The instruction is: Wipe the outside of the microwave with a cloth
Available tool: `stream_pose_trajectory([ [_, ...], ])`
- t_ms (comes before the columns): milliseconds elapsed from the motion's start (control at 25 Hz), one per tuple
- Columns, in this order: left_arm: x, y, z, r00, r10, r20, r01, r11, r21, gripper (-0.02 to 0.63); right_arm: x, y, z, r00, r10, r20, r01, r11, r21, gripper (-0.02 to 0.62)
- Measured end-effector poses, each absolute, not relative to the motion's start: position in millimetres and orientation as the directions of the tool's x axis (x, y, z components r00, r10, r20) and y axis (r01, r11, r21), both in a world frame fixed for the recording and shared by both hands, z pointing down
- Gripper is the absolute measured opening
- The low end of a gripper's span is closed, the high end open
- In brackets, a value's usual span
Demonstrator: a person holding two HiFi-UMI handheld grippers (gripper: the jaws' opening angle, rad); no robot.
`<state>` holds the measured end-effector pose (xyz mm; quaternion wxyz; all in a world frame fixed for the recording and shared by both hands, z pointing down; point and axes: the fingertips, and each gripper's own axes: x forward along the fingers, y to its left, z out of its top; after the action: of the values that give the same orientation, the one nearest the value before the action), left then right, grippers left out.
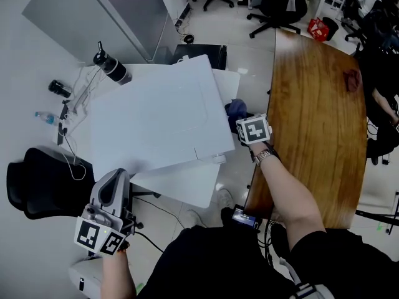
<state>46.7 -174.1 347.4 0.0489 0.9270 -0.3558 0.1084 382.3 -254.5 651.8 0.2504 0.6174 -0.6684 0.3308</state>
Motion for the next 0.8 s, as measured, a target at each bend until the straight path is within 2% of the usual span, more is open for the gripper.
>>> stream_pose_trajectory([
  [400, 32.4, -173.5, 343.7, 0.781, -0.599, 0.174, -0.615, -0.787, 0.049, 0.005, 394.4, -218.1, 612.7, -0.002, -0.713, 0.702, -0.994, -0.075, -0.079, 0.067],
  [800, -15.5, -147.8, 328.3, 0.849, -0.520, 0.089, -0.526, -0.847, 0.073, 0.005, 365.0, -147.5, 509.8, 0.150, -0.802, 0.579, -0.983, -0.186, -0.003, 0.067],
])
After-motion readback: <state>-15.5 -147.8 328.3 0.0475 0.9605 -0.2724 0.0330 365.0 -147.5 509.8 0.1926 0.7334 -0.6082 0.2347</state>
